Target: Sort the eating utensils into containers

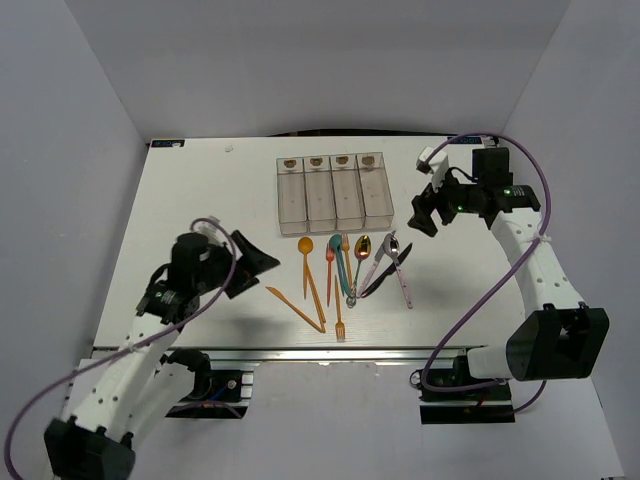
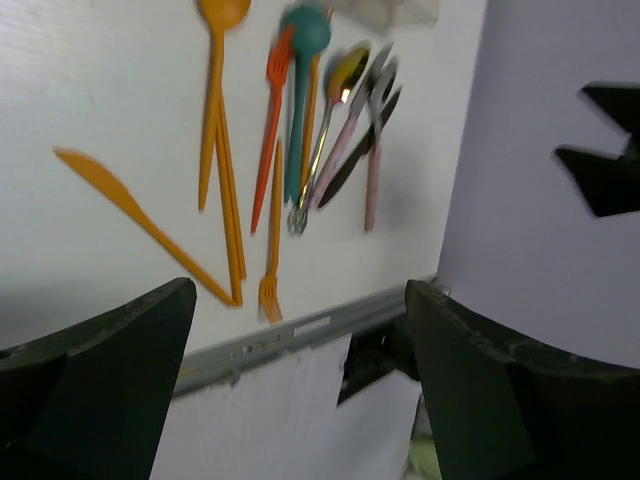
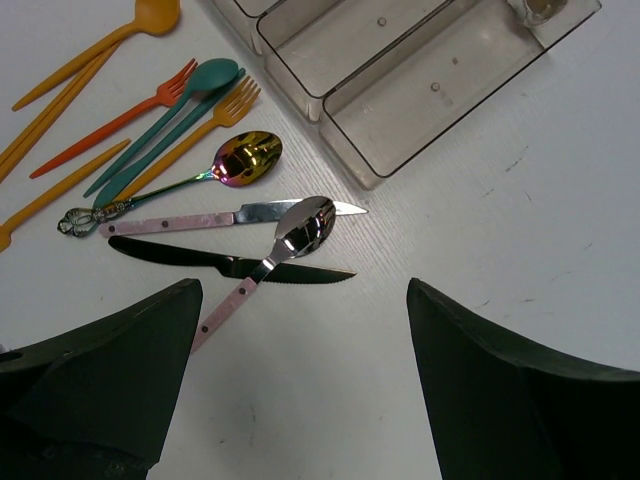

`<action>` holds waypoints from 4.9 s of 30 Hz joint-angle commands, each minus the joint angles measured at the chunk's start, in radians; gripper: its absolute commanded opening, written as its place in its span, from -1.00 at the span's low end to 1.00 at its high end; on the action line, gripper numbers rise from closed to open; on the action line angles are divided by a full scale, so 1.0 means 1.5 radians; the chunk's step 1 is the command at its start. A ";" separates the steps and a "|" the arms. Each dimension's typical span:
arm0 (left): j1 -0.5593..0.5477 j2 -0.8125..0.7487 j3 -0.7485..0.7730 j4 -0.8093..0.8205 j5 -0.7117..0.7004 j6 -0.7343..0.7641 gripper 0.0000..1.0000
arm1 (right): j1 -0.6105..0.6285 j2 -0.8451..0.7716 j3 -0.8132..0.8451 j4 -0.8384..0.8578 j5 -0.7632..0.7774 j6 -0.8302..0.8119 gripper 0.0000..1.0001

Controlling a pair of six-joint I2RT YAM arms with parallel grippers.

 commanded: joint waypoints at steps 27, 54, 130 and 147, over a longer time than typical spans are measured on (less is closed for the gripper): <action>-0.396 0.660 0.275 -0.199 -0.340 -0.292 -0.04 | -0.004 -0.110 -0.135 0.092 0.005 0.052 0.79; -0.397 0.588 0.305 -0.303 -0.476 -0.223 -1.00 | -0.012 -0.111 -0.138 0.105 0.006 0.059 0.79; -0.122 0.236 0.220 -0.029 -0.180 0.222 0.66 | 0.087 0.210 -0.037 -0.345 -0.089 -0.838 0.17; -0.122 -0.050 0.026 -0.097 -0.221 0.078 0.71 | 0.211 0.308 -0.065 -0.165 0.053 -0.725 0.20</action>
